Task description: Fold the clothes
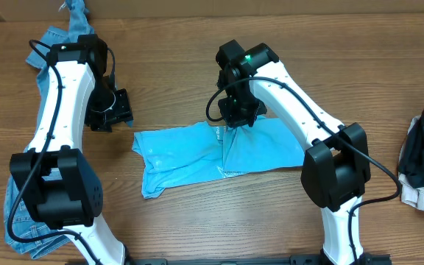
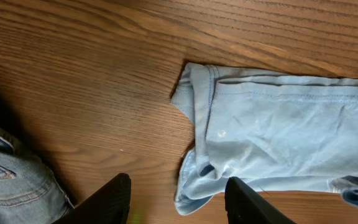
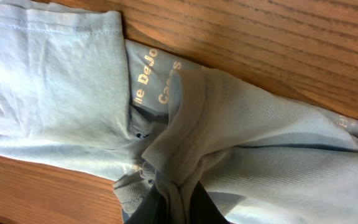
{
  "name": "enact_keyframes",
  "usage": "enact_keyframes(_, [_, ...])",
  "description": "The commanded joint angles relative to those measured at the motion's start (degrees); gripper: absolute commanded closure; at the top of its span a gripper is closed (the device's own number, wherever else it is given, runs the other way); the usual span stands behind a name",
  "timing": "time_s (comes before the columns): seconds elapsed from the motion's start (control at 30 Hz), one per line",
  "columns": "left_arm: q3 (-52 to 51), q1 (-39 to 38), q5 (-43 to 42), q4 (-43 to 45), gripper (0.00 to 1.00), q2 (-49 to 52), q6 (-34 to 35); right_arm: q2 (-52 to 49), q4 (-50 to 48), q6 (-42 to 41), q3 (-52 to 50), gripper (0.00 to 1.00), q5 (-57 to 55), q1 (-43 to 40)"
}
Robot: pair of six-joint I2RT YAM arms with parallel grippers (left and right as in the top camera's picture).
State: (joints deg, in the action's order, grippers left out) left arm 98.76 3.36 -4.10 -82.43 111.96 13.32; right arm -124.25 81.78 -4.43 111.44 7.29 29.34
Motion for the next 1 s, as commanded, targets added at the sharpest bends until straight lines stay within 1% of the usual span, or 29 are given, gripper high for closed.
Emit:
enact_keyframes(0.0, [0.02,-0.37,-0.39,0.13,0.48,-1.07,-1.09,1.44,-0.92,0.15,0.46,0.87,1.42,0.96])
enact_keyframes(0.03, [0.02,-0.37,-0.37,-0.02,0.48,-1.07,-1.11,1.44,-1.14,0.15,0.11,0.8,1.4,1.51])
enact_keyframes(0.07, [0.02,-0.37,-0.39,-0.11,0.47,-1.07,-1.11,1.44,-1.09,0.15,0.0,0.68,1.4,1.92])
enact_keyframes(0.1, [0.02,-0.37,-0.39,-0.17,0.47,-1.07,-1.11,1.44,-1.05,0.15,-0.02,0.51,1.4,2.29])
enact_keyframes(0.13, [0.02,-0.37,-0.39,-0.28,0.47,-1.07,-1.09,1.44,-1.03,0.17,0.0,0.44,1.38,2.64])
enact_keyframes(0.27, [0.02,-0.37,-0.39,-0.79,0.47,-1.07,-1.11,1.46,-0.52,0.13,0.04,0.43,1.31,2.49])
enact_keyframes(0.4, [0.02,-0.37,-0.48,-1.79,0.4,-1.07,-0.83,2.84,1.05,-0.15,0.07,0.43,-0.87,-1.01])
enact_keyframes(0.47, [-0.04,-0.39,-1.92,-1.79,0.34,-1.03,-0.85,4.66,1.81,-0.66,0.07,0.43,-3.58,-4.35])
enact_keyframes(0.53, [-0.55,-0.42,-3.61,-1.73,0.33,-1.03,-0.83,6.25,2.32,-1.81,0.07,0.43,-4.7,-7.54])
enact_keyframes(0.6, [-2.03,-0.68,-3.41,-0.98,0.31,-1.03,-0.94,7.28,3.02,-1.81,0.07,0.41,-4.68,-10.84])
enact_keyframes(0.73, [-10.97,-1.88,-3.41,6.19,0.31,-1.01,-5.38,7.45,5.29,-1.81,0.04,0.41,-4.68,-17.4])
enact_keyframes(0.8, [-15.67,-2.45,-3.65,9.6,0.31,-0.96,-5.62,7.45,5.33,-1.77,0.04,0.41,-4.68,-19.26])
enact_keyframes(0.83, [-17.57,-2.69,-4.74,11.17,0.31,-0.96,-5.62,7.45,5.31,-1.77,0.04,0.41,-4.68,-19.76])
enact_keyframes(0.9, [-21.66,-3.26,-10.62,14.62,0.31,-0.98,-5.62,7.45,5.07,-1.6,0.04,0.41,-4.68,-20.22])
enact_keyframes(0.97, [-23.89,-3.72,-11.67,16.46,0.31,-0.96,-4.7,7.45,4.85,-1.6,0.04,0.4,-4.68,-20.22])
